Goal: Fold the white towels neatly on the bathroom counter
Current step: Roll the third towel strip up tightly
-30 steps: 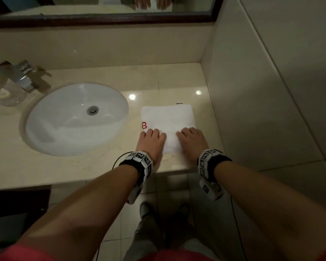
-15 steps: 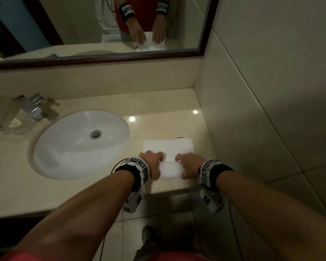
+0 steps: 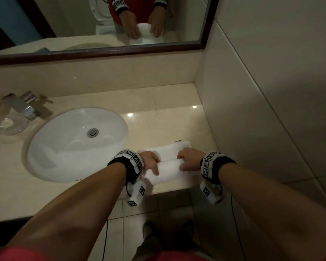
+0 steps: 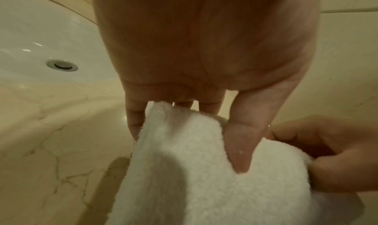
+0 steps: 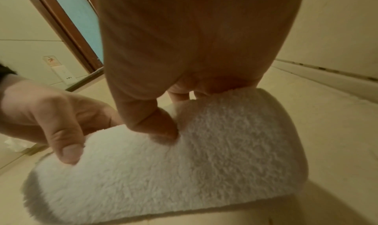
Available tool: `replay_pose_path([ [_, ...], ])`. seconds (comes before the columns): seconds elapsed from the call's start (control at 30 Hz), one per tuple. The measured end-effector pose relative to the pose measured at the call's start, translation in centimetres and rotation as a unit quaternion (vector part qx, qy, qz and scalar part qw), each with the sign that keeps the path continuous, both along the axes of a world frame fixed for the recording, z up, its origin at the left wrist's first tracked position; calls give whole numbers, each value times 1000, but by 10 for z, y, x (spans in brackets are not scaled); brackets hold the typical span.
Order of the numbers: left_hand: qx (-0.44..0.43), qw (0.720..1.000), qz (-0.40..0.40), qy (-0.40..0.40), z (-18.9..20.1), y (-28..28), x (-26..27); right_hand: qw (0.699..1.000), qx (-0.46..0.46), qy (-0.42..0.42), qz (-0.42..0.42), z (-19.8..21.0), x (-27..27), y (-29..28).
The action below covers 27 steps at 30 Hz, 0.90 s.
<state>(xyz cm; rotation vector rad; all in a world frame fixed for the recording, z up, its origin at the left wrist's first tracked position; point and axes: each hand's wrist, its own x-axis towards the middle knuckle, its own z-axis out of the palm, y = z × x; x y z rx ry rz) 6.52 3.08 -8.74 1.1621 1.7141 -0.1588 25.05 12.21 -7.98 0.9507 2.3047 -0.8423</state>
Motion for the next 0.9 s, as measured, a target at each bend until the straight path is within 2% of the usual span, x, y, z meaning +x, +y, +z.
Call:
replay_pose_path([
  [0.2,11,999,49,2,-5,3,-6,1000,7,4,3,0,-5,5],
  [0.37,62,997,50,9,-1,0,-4,998,11,18,-54,-4,-4,7],
  [0.47,125,990,-8,66,6,-3,3,999,35,7,-36,-5,-6,9],
  [0.57,209,960,-97,157,12,-5,15,997,71,28,-31,-8,-12,12],
  [0.67,207,941,-164,212,9,-8,24,994,106,38,-4,-14,-14,17],
  [0.9,206,908,-218,293,-2,-15,31,977,206,50,37,-21,-16,17],
])
